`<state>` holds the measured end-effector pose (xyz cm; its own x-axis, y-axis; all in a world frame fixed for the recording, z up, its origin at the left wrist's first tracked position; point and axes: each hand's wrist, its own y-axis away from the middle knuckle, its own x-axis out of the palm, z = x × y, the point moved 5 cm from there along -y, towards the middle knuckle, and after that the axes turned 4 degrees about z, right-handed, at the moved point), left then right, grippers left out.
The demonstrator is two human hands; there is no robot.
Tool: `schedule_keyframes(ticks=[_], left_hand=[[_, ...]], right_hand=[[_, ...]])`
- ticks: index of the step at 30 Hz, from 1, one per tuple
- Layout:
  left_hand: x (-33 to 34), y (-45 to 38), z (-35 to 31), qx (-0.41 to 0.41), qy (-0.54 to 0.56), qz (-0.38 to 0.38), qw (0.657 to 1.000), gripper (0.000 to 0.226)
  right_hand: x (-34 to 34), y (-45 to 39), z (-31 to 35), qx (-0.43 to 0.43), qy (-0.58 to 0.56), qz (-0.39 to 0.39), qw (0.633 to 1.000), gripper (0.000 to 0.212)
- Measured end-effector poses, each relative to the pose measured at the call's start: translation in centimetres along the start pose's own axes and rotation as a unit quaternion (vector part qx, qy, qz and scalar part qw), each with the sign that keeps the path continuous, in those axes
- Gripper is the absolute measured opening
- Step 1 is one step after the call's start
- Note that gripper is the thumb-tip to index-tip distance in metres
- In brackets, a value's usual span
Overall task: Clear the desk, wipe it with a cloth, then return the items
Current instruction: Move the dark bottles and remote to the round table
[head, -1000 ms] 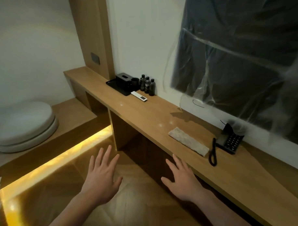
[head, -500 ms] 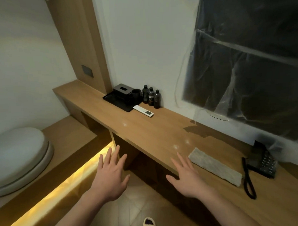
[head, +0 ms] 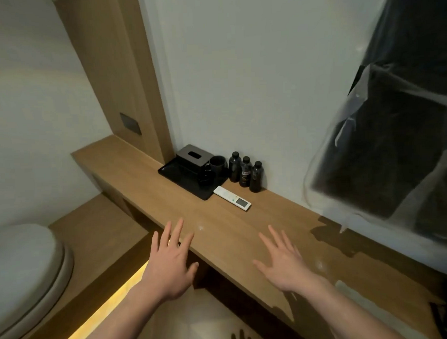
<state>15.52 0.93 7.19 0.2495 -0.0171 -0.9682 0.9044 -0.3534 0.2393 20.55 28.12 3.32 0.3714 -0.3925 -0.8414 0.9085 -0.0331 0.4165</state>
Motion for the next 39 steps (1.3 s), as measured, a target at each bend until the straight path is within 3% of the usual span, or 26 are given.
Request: schedule_keyframes(ticks=[16, 31, 39], left_hand=[[-5.3, -23.9, 7.6, 0.200, -0.030, 0.036, 0.979, 0.081], [-7.5, -44.0, -3.1, 0.281, -0.017, 0.101, 0.954, 0.075], [-4.2, -51.8, -8.2, 0.274, -0.006, 0.137, 0.952, 0.071]], right_hand=[[-4.5, -15.2, 6.8, 0.161, -0.077, -0.051, 0.983, 0.081], [-11.8, -29.6, -0.3, 0.202, -0.137, -0.120, 0.962, 0.081], [-13.7, -38.1, -4.1, 0.200, -0.105, -0.091, 0.970, 0.074]])
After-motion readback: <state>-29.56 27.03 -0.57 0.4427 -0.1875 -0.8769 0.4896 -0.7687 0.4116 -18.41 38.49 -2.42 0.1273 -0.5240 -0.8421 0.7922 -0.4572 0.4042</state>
